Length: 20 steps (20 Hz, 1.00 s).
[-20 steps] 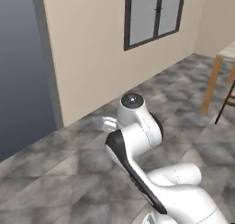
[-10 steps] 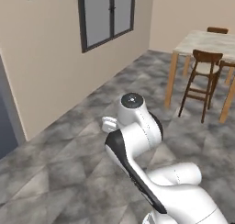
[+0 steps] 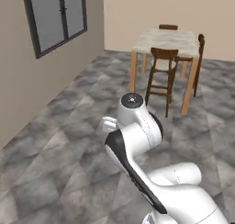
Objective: Turn on the sink faucet. Then move the broccoli from the counter to the sink. Turn off the sink. Move the vegetable from the sink to the pot next to the stove. Finally move the pot to the rear right burner.
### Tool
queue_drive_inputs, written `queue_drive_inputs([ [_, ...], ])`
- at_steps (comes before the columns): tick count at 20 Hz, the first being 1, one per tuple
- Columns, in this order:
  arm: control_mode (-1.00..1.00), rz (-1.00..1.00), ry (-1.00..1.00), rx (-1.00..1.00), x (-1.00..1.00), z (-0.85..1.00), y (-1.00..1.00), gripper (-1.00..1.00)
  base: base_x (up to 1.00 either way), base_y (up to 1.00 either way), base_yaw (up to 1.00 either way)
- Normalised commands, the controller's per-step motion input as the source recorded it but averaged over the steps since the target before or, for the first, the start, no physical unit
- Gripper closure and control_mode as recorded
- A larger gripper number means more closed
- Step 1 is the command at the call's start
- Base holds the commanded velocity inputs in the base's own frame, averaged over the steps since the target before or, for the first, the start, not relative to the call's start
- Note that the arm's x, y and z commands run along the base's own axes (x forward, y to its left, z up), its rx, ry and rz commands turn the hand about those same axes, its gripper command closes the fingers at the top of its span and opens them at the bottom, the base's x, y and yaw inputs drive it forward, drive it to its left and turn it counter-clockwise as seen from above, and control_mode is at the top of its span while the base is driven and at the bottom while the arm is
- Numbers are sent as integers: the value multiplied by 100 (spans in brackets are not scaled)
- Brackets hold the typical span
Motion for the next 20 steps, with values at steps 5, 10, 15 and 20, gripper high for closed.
queue_drive_inputs([
  [5, 100, 0, 0, 0, 0, 0, 0, 100, 20, -25, -44],
  [10, 100, 0, 0, 0, 0, 0, 0, 100, 26, -22, -42],
  [15, 100, 0, 0, 0, 0, 0, 0, 100, 32, -21, -40],
  [20, 100, 0, 0, 0, 0, 0, 0, 100, 36, -16, -40],
])
